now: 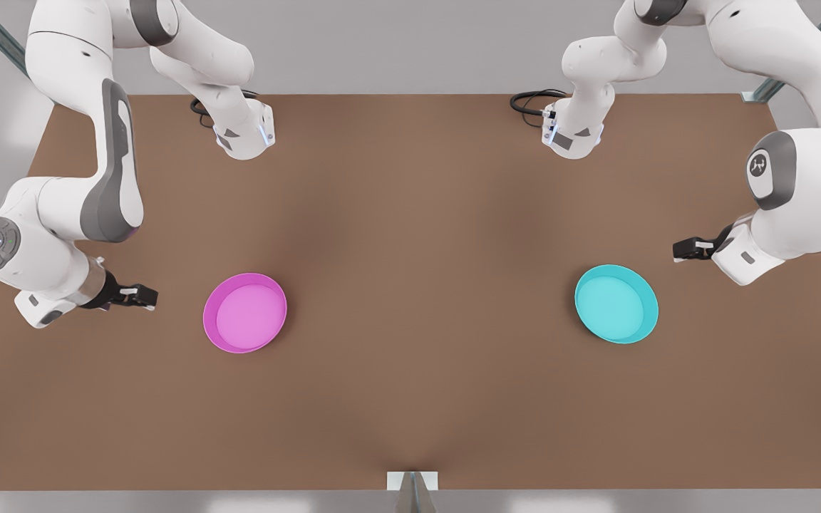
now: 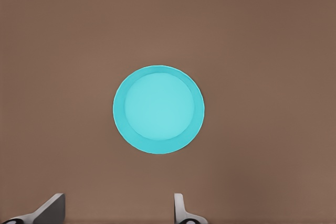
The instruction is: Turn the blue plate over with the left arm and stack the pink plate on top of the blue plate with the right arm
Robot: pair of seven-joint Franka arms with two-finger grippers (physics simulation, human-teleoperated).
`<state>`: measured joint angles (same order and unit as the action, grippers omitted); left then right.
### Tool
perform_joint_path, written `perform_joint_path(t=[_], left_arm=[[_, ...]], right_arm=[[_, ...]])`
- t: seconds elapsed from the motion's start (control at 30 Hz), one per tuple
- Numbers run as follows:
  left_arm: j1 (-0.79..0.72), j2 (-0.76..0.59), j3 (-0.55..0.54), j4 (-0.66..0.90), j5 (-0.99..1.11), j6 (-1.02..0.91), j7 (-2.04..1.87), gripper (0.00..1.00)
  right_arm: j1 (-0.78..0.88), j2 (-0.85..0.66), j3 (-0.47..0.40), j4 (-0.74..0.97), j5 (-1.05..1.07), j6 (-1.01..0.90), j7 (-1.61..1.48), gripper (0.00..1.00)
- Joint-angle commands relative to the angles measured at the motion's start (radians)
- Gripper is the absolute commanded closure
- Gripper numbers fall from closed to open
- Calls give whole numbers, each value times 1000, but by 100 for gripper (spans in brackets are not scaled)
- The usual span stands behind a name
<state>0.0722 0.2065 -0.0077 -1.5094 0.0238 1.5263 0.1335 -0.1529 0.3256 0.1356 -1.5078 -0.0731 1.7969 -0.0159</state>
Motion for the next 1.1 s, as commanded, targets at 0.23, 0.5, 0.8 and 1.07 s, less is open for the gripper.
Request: perform_joint_path(t=[0.23, 0.5, 0.8, 1.07], left_arm=[[190, 286, 3, -49, -211, 228, 362, 0], [236, 461, 23, -49, -346, 428, 360, 0], [230, 501, 14, -90, -344, 430, 373, 0], [221, 482, 14, -167, -344, 489, 385, 0]], right_arm=[[75, 15, 7, 0, 16, -71, 14, 0], [30, 86, 4, 38, 13, -71, -15, 0], [121, 116, 7, 38, 19, -76, -4, 0], [124, 116, 9, 37, 24, -195, -22, 0]])
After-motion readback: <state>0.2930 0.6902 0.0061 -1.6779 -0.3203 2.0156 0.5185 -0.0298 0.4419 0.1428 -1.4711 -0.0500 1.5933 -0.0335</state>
